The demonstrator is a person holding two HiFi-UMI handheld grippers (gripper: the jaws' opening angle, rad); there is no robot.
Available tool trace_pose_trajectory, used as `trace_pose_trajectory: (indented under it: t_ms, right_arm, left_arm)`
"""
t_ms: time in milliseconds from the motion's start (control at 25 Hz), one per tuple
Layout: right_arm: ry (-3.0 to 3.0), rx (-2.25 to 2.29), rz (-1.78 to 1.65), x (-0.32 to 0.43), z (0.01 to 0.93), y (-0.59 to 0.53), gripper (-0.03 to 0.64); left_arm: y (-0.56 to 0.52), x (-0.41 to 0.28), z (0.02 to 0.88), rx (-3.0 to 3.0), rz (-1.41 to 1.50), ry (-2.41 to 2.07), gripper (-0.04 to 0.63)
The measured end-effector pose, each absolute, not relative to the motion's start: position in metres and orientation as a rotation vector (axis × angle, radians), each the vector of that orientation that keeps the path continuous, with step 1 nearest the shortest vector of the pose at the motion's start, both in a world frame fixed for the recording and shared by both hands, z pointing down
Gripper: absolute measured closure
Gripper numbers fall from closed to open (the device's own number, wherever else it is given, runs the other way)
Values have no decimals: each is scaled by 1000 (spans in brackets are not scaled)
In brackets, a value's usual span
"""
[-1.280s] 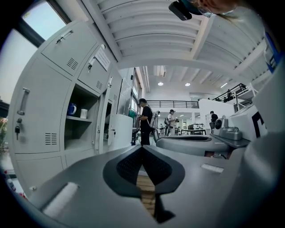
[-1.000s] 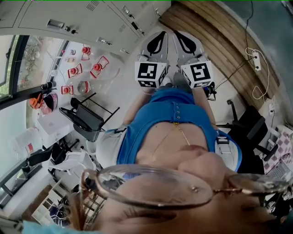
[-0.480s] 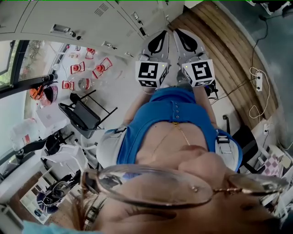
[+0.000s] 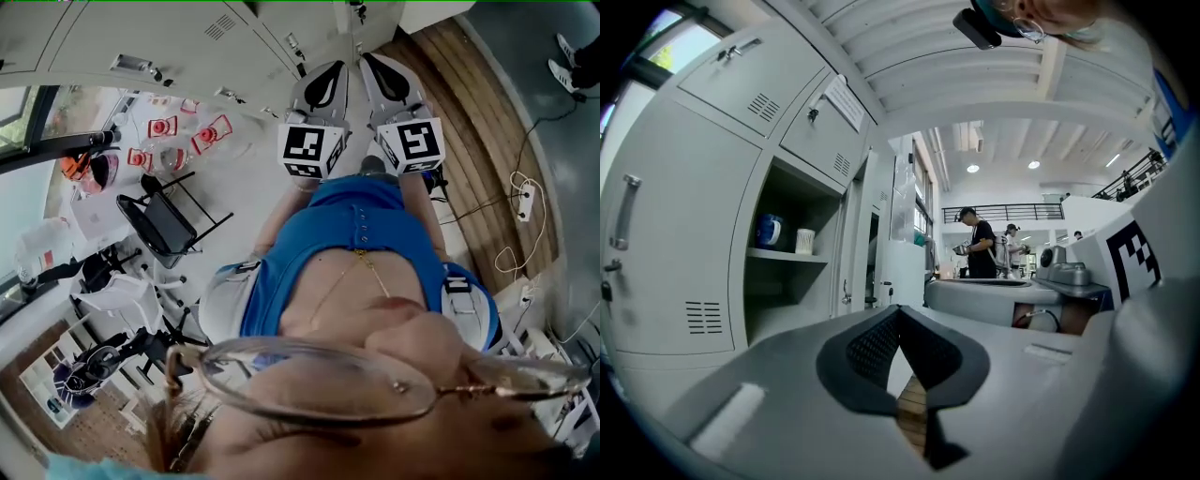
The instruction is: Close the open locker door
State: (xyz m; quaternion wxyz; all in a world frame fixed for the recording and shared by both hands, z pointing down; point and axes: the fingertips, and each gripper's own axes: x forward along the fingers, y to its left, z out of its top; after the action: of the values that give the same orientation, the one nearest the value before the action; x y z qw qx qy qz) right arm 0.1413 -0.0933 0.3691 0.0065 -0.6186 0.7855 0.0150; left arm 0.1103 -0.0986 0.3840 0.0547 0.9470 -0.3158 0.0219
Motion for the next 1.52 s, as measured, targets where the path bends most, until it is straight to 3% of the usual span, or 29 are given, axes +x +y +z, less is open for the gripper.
trace_pose_trajectory:
  t_ms: [480,1040,1080,1160,1520]
  right_arm:
    - [2637,-1648,76,181,365,-147,615]
    - [2741,-1318,84,181,354,-185,614]
    - [2736,-1286,72,182,351,-188,604]
    - [2739,-1261,62,185,348,-195,520]
    - [2854,-1056,73,177,347,-211,445]
  left_arm:
    - [-139,142,390,2788,37,-1164,600]
    - [-183,124,399,2711,68,-1316,600]
    - [-189,121,399,2713,71,-1311,600]
    - [-199,115,399,2717,77,-1298,600]
    - [-226,109,411,2706,108,-1236,600]
